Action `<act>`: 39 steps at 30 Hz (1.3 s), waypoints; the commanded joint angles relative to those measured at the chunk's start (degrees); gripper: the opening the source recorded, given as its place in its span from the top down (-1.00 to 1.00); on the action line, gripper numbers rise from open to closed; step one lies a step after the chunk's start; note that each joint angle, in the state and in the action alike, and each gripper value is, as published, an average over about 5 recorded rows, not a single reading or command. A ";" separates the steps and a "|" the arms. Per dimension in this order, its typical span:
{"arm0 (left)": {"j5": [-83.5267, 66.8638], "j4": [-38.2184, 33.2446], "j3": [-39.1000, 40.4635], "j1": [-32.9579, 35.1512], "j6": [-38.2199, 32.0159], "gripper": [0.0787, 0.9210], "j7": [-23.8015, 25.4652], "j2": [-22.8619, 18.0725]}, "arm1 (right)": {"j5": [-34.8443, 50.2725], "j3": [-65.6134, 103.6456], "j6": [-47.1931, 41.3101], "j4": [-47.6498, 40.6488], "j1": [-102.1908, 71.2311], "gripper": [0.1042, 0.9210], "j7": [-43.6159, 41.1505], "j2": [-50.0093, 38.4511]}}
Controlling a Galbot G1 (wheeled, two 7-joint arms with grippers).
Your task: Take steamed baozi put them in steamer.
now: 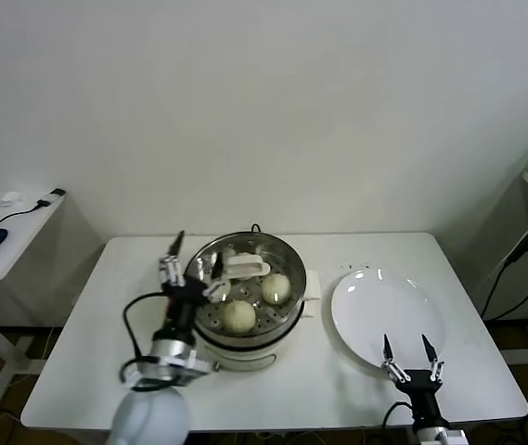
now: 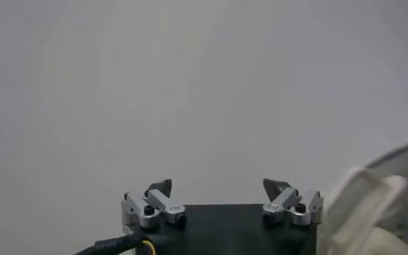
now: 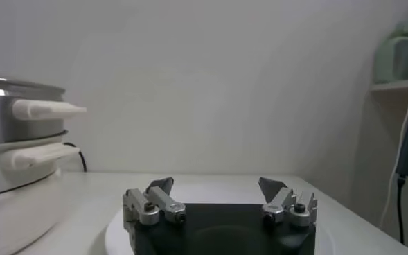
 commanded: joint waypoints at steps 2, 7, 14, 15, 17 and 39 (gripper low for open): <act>-35.32 -2.29 -15.80 3.65 -13.99 -0.77 -7.30 -0.15 | 0.35 0.06 1.94 0.68 -0.01 -0.76 -0.20 -0.10; -51.09 4.57 -23.12 8.05 -16.65 -0.77 -4.10 3.32 | 0.29 0.06 1.74 0.96 0.12 -0.76 0.14 0.04; -51.06 17.15 -18.47 11.75 -26.22 -0.77 -3.56 5.80 | 0.65 0.06 -0.27 0.99 -0.06 -0.76 0.63 0.00; -50.82 18.46 -17.73 11.84 -26.96 -0.77 -3.56 5.72 | 0.66 0.07 -0.42 0.95 -0.08 -0.76 0.65 0.00; -50.13 20.98 -16.44 11.74 -28.36 -0.77 -3.52 5.49 | 0.59 0.08 -0.66 0.91 -0.12 -0.76 0.69 0.02; -47.12 26.16 -13.74 11.77 -30.55 -0.77 -2.00 5.43 | 0.58 0.22 -1.86 1.65 -0.70 -0.76 0.69 0.25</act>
